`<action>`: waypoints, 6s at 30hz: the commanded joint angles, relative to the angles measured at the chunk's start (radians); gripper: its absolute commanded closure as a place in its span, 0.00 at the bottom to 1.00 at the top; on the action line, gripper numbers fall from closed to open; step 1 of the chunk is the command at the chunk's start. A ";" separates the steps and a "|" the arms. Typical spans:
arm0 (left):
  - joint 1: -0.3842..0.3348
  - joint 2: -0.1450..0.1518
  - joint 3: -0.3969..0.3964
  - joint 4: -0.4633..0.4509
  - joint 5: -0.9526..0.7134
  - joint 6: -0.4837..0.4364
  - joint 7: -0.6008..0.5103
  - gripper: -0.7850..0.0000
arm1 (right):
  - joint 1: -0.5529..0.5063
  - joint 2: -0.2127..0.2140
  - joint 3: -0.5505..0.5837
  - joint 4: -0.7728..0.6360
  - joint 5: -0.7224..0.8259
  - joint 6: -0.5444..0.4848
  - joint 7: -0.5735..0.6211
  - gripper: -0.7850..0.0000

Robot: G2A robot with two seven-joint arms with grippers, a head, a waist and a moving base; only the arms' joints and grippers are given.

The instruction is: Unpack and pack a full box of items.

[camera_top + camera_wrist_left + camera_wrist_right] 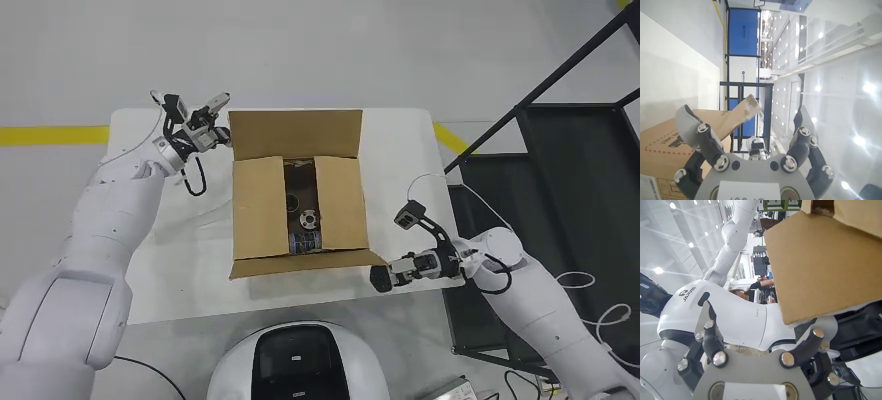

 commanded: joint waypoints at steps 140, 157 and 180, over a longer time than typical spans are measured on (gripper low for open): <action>1.338 0.263 -0.503 -1.351 0.076 0.022 0.708 0.00 | 0.584 -0.193 -0.324 0.407 -0.425 0.100 -0.325 0.00; 1.282 0.226 -0.381 -1.239 -0.039 -0.036 0.756 0.00 | 0.584 -0.193 -0.324 0.407 -0.425 0.100 -0.325 0.00; 1.195 0.189 -0.311 -1.120 -0.107 0.024 0.836 0.00 | 0.584 -0.193 -0.324 0.407 -0.425 0.100 -0.325 0.00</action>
